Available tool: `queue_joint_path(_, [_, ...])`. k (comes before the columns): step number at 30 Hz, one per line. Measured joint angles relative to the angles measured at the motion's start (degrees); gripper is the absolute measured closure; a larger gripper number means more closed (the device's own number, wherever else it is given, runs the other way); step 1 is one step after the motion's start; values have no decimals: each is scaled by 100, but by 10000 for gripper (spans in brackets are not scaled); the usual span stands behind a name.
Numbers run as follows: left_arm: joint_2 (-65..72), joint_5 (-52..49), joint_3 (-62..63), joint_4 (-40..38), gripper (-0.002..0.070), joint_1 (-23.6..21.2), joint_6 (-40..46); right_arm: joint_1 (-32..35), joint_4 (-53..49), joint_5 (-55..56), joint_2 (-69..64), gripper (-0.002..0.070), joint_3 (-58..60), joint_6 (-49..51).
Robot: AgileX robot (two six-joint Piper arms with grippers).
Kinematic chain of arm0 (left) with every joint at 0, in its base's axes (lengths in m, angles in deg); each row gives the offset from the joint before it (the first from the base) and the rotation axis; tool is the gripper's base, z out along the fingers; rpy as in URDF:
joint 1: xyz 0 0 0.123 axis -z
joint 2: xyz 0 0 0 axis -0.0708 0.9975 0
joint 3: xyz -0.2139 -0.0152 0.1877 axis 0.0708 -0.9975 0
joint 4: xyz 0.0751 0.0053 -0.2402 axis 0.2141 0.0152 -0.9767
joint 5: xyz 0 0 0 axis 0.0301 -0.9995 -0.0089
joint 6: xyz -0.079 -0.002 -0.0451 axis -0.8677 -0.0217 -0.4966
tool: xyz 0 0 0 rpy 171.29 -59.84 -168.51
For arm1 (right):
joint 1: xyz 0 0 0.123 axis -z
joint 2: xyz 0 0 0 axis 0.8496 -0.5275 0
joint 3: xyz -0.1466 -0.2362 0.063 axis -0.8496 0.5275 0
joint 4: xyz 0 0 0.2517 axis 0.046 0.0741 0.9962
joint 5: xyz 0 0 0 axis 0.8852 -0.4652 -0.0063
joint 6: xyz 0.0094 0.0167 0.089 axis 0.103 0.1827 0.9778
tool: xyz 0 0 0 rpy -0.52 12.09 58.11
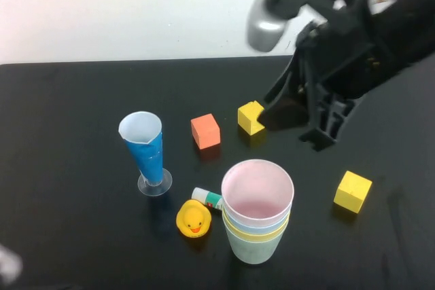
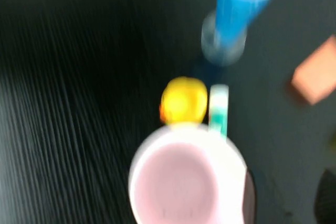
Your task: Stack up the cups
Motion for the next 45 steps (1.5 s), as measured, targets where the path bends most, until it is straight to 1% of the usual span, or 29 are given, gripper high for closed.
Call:
queue_joint_path(6, [-1590, 60, -573, 1184, 673, 0, -1114, 0, 975, 1800, 1302, 551, 1773, -1044])
queue_joint_path(10, [-2377, 24, -675, 1791, 674, 0, -1325, 0, 1951, 3098, 2213, 594, 3139, -2192])
queue_joint_path(14, [-2811, -35, -698, 1976, 674, 0, -1393, 0, 2830, 3906, 3108, 609, 4015, -3311])
queue_joint_path(17, [-2889, -57, -698, 2008, 674, 0, -1401, 0, 3170, 4200, 3695, 611, 4506, -3780])
queue_joint_path(21, [-2892, -71, -698, 2018, 674, 0, -1406, 0, 3286, 4384, 4400, 612, 4898, -3986])
queue_joint_path(27, [-2902, -71, -698, 2018, 674, 0, -1415, 0, 3337, 4674, 4850, 612, 5211, -4035])
queue_joint_path(41, [-2902, -71, -698, 2032, 674, 0, -1415, 0, 3345, 4676, 4398, 612, 5310, -4048])
queue_joint_path(43, [-2902, -71, -698, 2032, 674, 0, -1415, 0, 3330, 4835, 4349, 612, 5412, -4050])
queue_joint_path(45, [-2902, -71, -698, 2032, 674, 0, -1415, 0, 3233, 5263, 4360, 612, 5659, -4092])
